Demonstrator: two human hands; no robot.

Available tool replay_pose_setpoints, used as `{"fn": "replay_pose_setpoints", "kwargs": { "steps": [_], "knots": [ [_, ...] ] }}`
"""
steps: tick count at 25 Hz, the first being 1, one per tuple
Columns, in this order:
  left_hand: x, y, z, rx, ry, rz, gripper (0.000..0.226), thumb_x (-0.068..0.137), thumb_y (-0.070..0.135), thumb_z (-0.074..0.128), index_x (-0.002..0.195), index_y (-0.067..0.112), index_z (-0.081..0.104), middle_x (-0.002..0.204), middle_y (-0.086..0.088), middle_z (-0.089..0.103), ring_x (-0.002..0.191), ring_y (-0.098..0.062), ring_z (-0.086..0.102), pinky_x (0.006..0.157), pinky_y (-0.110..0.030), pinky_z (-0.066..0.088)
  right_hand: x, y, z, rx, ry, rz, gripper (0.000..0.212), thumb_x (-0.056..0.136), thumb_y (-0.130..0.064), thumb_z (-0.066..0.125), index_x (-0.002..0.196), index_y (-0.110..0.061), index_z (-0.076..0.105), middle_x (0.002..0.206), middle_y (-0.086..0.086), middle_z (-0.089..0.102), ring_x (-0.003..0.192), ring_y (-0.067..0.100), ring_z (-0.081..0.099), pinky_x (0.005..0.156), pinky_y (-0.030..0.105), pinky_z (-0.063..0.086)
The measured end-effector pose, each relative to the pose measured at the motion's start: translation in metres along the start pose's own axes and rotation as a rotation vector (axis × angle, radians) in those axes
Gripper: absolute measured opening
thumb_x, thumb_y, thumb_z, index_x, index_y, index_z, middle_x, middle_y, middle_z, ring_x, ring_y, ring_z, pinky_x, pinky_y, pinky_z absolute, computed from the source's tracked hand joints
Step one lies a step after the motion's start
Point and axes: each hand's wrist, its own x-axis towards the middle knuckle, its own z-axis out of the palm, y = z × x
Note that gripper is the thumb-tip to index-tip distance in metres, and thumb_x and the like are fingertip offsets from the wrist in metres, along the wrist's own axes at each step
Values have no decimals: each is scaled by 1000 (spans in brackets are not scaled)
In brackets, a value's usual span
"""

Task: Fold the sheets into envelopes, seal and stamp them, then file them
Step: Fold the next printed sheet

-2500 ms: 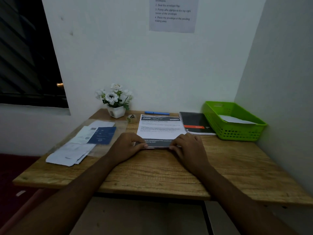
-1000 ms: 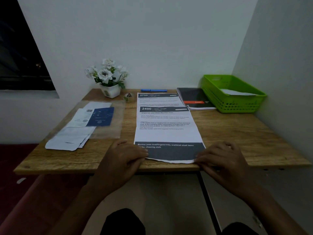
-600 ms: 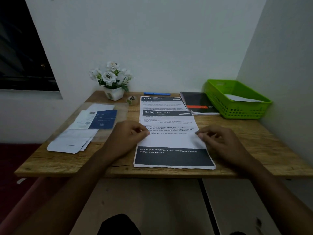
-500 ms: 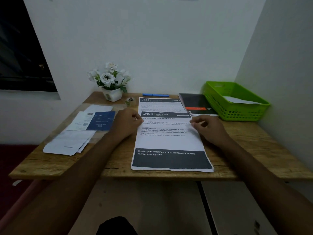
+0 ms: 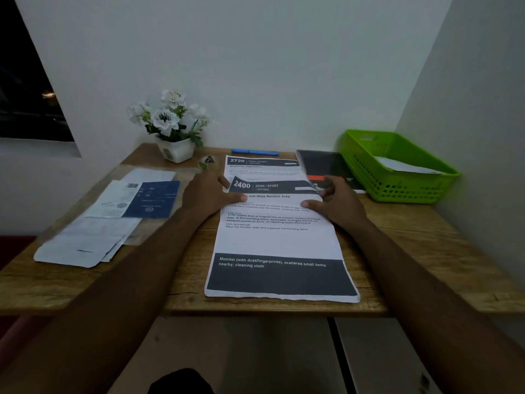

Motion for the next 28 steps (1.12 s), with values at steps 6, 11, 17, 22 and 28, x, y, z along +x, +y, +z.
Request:
{"fn": "replay_pose_setpoints", "kwargs": {
  "steps": [6, 11, 17, 22, 28],
  "knots": [
    [-2, -2, -1, -125, -7, 89, 33, 62, 29, 86, 85, 11, 71, 76, 2, 66, 72, -17, 63, 63, -28, 47, -4, 1, -2, 86, 30, -65, 57, 63, -29, 89, 114, -25, 61, 97, -10, 66, 92, 15, 66, 82, 38, 53],
    [-8, -3, -9, -119, -48, 188, 12, 72, 15, 79, 77, 23, 72, 77, 7, 67, 77, -13, 63, 62, -20, 44, -10, 0, -6, 104, -48, -176, 21, 77, -12, 78, 82, -32, 72, 85, -12, 72, 79, 6, 64, 73, 30, 50],
    [-14, -6, -15, -87, -108, 207, 24, 82, 0, 62, 84, 18, 77, 98, -3, 74, 91, -16, 66, 89, -30, 51, -14, 2, -8, 103, -141, -178, 38, 83, 6, 62, 77, -30, 72, 93, -8, 67, 91, 13, 64, 72, 19, 46],
    [-17, -2, -15, -63, -108, 184, 23, 81, 6, 59, 88, 20, 77, 95, 1, 72, 73, -9, 60, 68, -28, 50, -15, 4, -8, 92, -144, -183, 41, 85, 14, 52, 88, -19, 75, 111, 9, 65, 99, 21, 60, 81, 21, 47],
    [-22, -1, -14, -14, -179, 252, 40, 63, 56, 78, 94, 33, 68, 90, 21, 57, 78, 2, 50, 62, -20, 38, -17, -1, -11, 227, -177, -131, 40, 93, -5, 46, 77, -26, 76, 98, -8, 63, 95, 4, 59, 81, 11, 42]
  ]
}}
